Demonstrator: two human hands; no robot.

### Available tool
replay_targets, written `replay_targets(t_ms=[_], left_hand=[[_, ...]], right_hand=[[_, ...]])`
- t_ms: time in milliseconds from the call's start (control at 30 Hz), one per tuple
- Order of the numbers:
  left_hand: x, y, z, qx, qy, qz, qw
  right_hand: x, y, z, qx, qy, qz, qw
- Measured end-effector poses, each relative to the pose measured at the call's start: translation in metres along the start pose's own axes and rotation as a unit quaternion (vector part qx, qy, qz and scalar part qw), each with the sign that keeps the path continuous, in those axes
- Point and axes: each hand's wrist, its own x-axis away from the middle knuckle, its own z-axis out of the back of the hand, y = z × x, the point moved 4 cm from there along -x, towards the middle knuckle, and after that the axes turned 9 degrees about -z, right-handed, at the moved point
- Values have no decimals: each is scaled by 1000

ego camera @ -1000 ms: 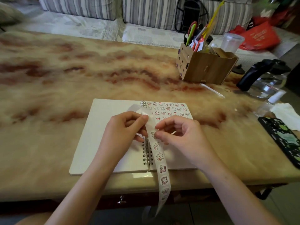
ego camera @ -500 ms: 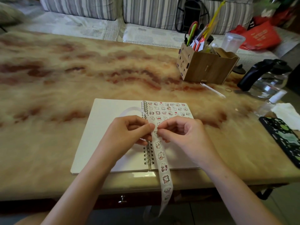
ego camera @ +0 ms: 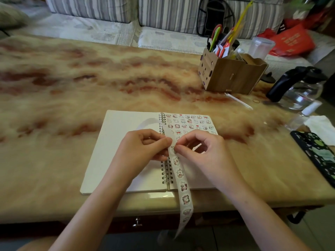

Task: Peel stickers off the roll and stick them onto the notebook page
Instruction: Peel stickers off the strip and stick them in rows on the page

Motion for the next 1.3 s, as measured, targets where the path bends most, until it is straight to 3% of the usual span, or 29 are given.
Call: replay_targets(t_ms=[200, 400, 500, 700, 867, 1300], left_hand=[[-1, -2, 1, -10, 4, 6, 1000], [0, 0, 3, -1, 9, 11, 1000], [0, 0, 5, -2, 8, 12, 1000], [-3, -3, 14, -30, 33, 10, 999], [-4, -5, 20, -51, 44, 23, 997], [-5, -9, 19, -76, 32, 27, 996]], right_hand=[[0, 3, -2, 18, -4, -13, 1000], [2, -6, -4, 65, -20, 38, 997], [1, -7, -4, 37, -23, 47, 998], [-9, 6, 0, -83, -51, -46, 994], [-15, 23, -3, -75, -61, -138, 986], [-19, 29, -10, -14, -35, -150, 988]])
